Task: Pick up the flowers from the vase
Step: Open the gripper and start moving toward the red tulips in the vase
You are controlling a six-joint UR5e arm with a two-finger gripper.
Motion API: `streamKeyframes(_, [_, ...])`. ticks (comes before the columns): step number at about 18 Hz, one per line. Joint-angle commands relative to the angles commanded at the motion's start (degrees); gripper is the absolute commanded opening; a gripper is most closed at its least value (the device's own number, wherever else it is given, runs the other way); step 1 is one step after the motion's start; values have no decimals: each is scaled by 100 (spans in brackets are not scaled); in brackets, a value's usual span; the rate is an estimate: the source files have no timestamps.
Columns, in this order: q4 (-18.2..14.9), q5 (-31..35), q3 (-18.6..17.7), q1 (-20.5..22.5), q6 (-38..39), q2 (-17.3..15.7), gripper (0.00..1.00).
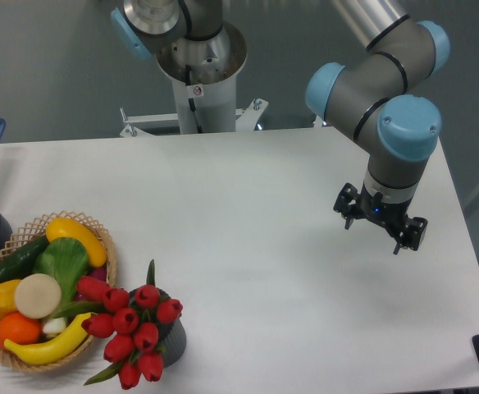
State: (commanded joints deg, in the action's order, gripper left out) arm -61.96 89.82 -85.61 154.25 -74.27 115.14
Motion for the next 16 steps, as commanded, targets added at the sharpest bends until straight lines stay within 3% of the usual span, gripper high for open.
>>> streamKeyframes(10, [17, -140, 0, -61, -26, -26, 100])
streamKeyframes(12, [289, -307, -96, -105, 26, -26, 100])
streamKeyframes(16, [1298, -475, -509, -228, 631, -26, 100])
